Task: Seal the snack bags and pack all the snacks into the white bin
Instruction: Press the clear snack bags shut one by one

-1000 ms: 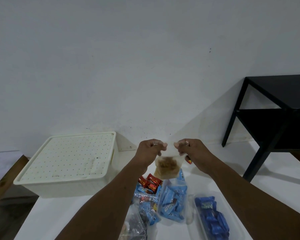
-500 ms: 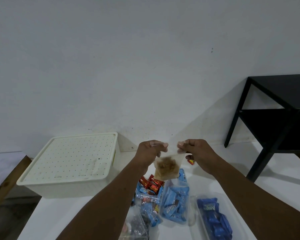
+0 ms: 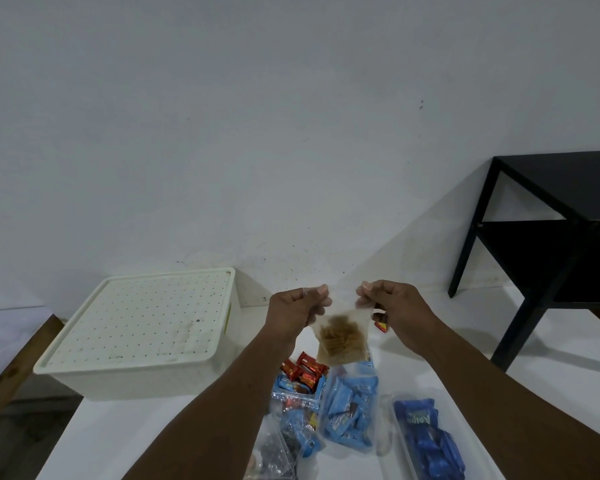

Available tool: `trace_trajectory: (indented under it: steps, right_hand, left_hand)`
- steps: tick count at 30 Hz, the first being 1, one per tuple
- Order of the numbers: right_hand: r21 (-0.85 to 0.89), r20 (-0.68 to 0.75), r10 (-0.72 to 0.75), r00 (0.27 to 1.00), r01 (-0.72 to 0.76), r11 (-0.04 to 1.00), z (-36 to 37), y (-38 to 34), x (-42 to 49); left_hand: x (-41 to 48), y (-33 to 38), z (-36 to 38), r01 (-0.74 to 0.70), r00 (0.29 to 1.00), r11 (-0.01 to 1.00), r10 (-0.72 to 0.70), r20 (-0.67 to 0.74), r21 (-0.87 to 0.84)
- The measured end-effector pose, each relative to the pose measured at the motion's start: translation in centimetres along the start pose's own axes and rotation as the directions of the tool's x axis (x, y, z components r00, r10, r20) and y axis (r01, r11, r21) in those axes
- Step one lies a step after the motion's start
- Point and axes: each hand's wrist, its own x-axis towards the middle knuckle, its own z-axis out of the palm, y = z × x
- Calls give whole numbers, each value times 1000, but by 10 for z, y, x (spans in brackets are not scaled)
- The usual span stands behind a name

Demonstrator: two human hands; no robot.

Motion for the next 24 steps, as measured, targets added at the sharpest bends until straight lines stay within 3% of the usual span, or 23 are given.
trace_trajectory:
  steps: [3,7,15,18,24]
  right_hand:
    - [-16,-22,-31,999,31,999,2,-5,0]
    - [18,-8,-15,1000,15,1000,10,-1,-3]
    - [-40,106,10,994,-5,999,10,-6,-3]
    - [-103,74,-18,997,26,994,9,-6,-1]
    - [-60,-28,-13,1000,11,998,-5,-2,0]
  left_hand:
    - [-2,1,-3,81,994,996,-77,74,-47]
    - [-4,5,0,137,980,988,-145,132,72]
    - [1,9,1,-45,995,967,21,101,249]
    - [2,8,1,-34,995,971,11,100,238]
    - [2,5,-8,21,997,997,-26,71,81]
